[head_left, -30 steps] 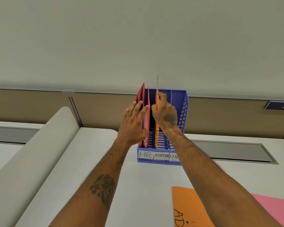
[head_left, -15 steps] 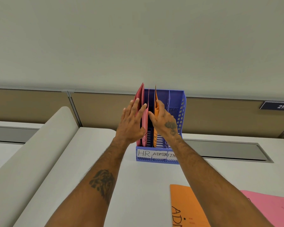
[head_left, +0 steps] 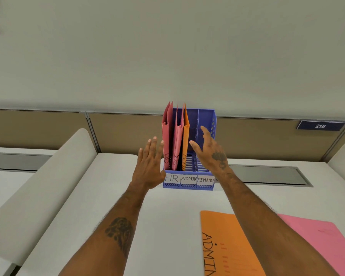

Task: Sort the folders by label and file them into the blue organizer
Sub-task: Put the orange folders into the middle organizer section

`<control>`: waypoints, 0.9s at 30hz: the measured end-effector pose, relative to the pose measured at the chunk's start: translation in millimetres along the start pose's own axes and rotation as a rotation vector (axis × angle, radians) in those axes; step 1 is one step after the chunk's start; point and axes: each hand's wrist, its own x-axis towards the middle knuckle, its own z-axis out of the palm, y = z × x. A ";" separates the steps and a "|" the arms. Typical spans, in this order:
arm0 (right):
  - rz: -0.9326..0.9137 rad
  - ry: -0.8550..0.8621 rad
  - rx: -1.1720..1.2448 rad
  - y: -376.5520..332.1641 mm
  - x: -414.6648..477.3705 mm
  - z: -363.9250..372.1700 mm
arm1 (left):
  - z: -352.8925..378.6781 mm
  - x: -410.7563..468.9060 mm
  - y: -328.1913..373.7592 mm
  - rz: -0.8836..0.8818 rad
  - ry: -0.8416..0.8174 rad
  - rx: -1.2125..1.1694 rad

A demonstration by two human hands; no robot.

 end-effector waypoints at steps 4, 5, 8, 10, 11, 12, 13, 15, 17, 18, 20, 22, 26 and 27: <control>-0.026 -0.031 -0.107 17.7 -33.6 -14.9 | 9.4 -23.4 18.6 -0.011 -0.048 0.038; -0.047 -0.045 -0.130 21.9 -41.8 -19.0 | 11.4 -28.8 26.5 -0.014 -0.049 0.045; -0.057 -0.068 -0.133 34.6 -62.0 -34.1 | 16.9 -43.2 53.3 -0.018 -0.056 0.026; -0.019 -0.105 -0.106 44.7 -78.1 -40.8 | 24.2 -54.9 70.6 -0.005 -0.088 0.029; 0.006 -0.128 -0.094 51.0 -88.8 -42.5 | 29.3 -62.1 79.5 -0.002 -0.109 0.032; 0.025 -0.151 -0.095 58.6 -101.4 -43.2 | 35.6 -69.7 88.7 -0.006 -0.133 0.030; 0.032 -0.173 -0.120 67.3 -115.5 -43.5 | 42.9 -78.4 97.9 -0.015 -0.160 0.027; 0.031 -0.212 -0.217 86.8 -145.5 -44.2 | 59.1 -97.2 116.8 -0.039 -0.217 0.031; 0.085 -0.257 -0.249 107.3 -177.5 -44.4 | 75.7 -118.0 135.3 -0.074 -0.280 0.035; 0.126 -0.291 -0.242 117.5 -193.6 -43.8 | 83.6 -128.2 143.6 -0.099 -0.310 0.029; 0.197 -0.377 -0.251 138.2 -226.7 -41.0 | 98.1 -149.2 160.3 -0.164 -0.377 -0.005; 0.262 -0.477 -0.272 158.0 -257.7 -37.2 | 109.6 -167.7 176.2 -0.221 -0.440 -0.034; 0.388 -0.631 -0.265 184.3 -302.2 -29.8 | 125.6 -196.1 203.1 -0.296 -0.524 -0.042; 0.434 -0.648 -0.251 187.7 -309.7 -28.2 | 127.8 -201.2 208.6 -0.335 -0.533 -0.050</control>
